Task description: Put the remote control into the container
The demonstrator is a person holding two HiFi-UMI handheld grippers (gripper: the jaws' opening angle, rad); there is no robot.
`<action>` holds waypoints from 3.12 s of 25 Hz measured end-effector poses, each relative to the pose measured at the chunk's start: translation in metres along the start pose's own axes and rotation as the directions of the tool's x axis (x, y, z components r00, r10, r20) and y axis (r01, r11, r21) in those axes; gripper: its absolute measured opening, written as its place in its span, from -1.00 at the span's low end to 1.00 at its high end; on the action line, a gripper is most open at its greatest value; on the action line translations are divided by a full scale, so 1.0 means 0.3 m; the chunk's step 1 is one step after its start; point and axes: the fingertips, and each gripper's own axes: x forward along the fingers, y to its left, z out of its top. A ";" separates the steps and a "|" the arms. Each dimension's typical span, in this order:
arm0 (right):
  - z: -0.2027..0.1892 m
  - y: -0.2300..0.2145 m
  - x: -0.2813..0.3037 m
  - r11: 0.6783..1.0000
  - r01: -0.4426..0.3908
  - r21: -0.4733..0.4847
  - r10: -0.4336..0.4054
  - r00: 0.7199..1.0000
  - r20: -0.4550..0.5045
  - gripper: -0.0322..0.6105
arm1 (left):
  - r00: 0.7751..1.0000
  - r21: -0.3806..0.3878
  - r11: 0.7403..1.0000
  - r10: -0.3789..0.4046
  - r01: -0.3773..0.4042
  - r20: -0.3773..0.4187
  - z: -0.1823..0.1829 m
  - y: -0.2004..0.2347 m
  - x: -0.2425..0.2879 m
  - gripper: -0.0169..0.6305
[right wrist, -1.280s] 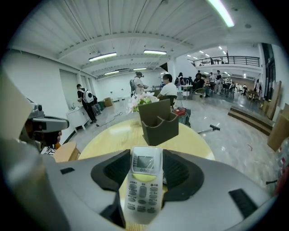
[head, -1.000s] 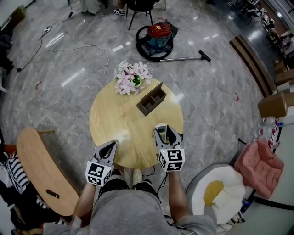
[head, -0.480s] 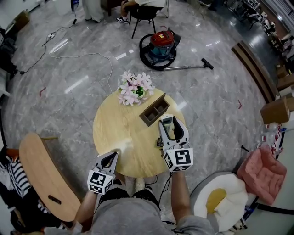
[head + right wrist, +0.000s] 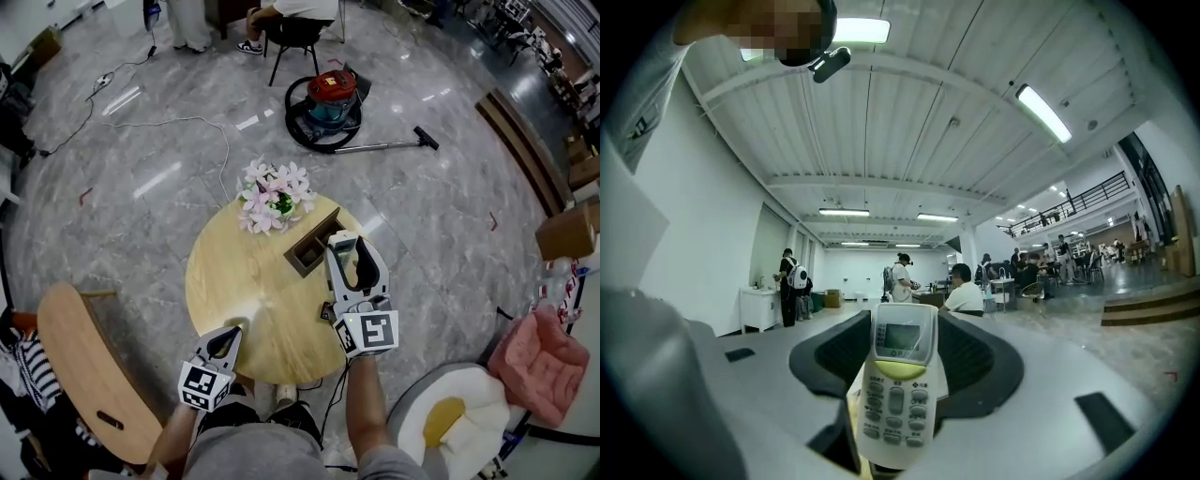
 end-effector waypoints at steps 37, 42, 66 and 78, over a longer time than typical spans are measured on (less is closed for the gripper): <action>-0.393 -0.030 0.167 0.997 -0.083 -0.011 0.083 0.992 0.099 -0.21 | 0.991 0.023 1.000 0.009 -0.012 0.136 -0.149 0.068 0.166 -0.93; -0.402 -0.018 0.162 0.996 -0.091 -0.005 0.091 0.990 0.109 -0.22 | 0.989 0.021 1.000 0.013 -0.016 0.147 -0.151 0.070 0.163 -0.93; -0.553 0.016 0.085 0.995 -0.087 -0.052 0.089 0.995 0.039 -0.22 | 0.984 0.034 0.999 0.030 -0.036 0.178 -0.221 0.052 0.141 -0.93; -0.634 0.027 0.067 0.994 -0.092 -0.051 0.091 0.996 -0.024 -0.22 | 0.984 0.031 0.999 0.034 -0.040 0.177 -0.228 0.035 0.128 -0.93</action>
